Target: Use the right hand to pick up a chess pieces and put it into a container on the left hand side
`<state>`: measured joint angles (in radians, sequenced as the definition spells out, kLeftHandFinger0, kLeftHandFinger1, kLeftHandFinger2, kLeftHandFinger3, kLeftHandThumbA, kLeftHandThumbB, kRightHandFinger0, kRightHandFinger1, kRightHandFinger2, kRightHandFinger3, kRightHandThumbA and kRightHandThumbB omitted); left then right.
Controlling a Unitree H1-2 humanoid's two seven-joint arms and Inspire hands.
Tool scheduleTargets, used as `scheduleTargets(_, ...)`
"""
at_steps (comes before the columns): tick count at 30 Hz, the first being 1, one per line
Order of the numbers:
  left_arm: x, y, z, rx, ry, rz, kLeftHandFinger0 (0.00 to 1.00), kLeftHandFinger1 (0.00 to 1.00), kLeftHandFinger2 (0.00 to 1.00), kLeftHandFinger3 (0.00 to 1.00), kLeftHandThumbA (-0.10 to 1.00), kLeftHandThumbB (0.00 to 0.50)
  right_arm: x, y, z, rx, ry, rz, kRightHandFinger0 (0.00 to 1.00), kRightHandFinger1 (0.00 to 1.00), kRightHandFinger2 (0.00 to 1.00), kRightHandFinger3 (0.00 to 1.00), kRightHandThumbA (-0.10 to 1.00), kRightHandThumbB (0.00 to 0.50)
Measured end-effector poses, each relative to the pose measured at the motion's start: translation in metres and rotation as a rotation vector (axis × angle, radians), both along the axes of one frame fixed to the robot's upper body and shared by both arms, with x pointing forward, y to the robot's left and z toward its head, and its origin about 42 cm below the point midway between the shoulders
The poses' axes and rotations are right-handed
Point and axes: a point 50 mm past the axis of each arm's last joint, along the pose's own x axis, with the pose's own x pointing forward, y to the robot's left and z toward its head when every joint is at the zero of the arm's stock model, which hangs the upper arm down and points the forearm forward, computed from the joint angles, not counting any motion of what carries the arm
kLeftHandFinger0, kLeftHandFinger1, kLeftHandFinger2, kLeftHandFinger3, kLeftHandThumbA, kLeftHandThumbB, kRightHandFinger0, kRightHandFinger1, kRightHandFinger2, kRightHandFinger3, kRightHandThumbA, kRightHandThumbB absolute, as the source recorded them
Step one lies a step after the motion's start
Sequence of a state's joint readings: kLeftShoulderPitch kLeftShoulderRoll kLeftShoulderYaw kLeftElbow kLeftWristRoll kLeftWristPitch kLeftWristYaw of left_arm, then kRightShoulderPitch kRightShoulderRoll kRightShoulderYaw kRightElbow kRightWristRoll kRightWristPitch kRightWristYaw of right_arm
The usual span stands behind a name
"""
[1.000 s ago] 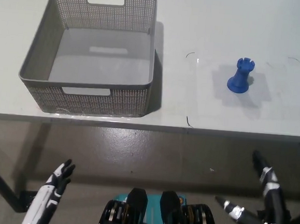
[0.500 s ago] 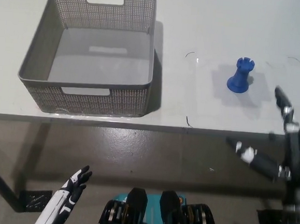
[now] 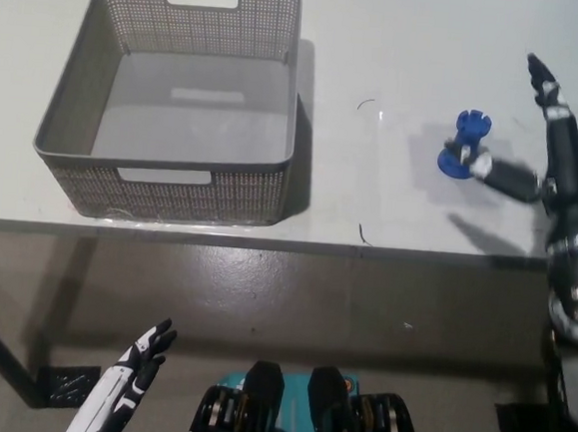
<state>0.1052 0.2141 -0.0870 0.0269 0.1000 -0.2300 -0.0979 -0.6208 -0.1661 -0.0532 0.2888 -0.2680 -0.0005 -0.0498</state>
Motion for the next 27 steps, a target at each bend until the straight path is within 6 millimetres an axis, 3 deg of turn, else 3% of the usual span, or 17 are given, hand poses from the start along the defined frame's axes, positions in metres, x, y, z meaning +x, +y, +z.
scheduleTargets(1, 0.0, 0.0, 0.0, 0.0, -0.001, 0.0, 1.0, 1.0, 1.0, 1.0, 1.0, 0.422, 0.006, 0.001, 0.003, 0.002, 0.01, -0.002, 1.0, 1.0, 1.0, 1.0, 1.0, 0.326)
scheduleTargets(3, 0.001, 0.0, 0.001, 0.001, -0.003, 0.001, 1.0, 1.0, 1.0, 1.0, 1.0, 0.435, 0.023, 0.002, 0.003, 0.001, 0.057, -0.01, 1.0, 1.0, 1.0, 1.0, 1.0, 0.356)
scheduleTargets(7, 0.001, 0.001, 0.001, 0.001, -0.003, 0.003, 1.0, 1.0, 1.0, 1.0, 1.0, 0.445, 0.054, 0.003, -0.002, -0.012, 0.159, -0.029, 1.0, 1.0, 1.0, 1.0, 1.0, 0.364)
scheduleTargets(14, 0.002, 0.001, 0.001, 0.003, -0.002, 0.003, 1.0, 1.0, 1.0, 1.0, 1.0, 0.45, 0.087, 0.005, -0.012, -0.015, 0.314, -0.055, 1.0, 1.0, 1.0, 1.0, 1.0, 0.427)
scheduleTargets(21, 0.006, 0.001, 0.003, 0.003, -0.009, 0.001, 1.0, 1.0, 1.0, 1.0, 1.0, 0.437, 0.101, 0.002, -0.019, -0.024, 0.414, -0.07, 1.0, 1.0, 1.0, 1.0, 1.0, 0.419)
scheduleTargets(27, 0.006, 0.001, 0.003, 0.002, -0.009, 0.001, 1.0, 1.0, 1.0, 1.0, 1.0, 0.447, 0.099, -0.005, -0.034, -0.014, 0.465, -0.082, 1.0, 1.0, 1.0, 1.0, 1.0, 0.41)
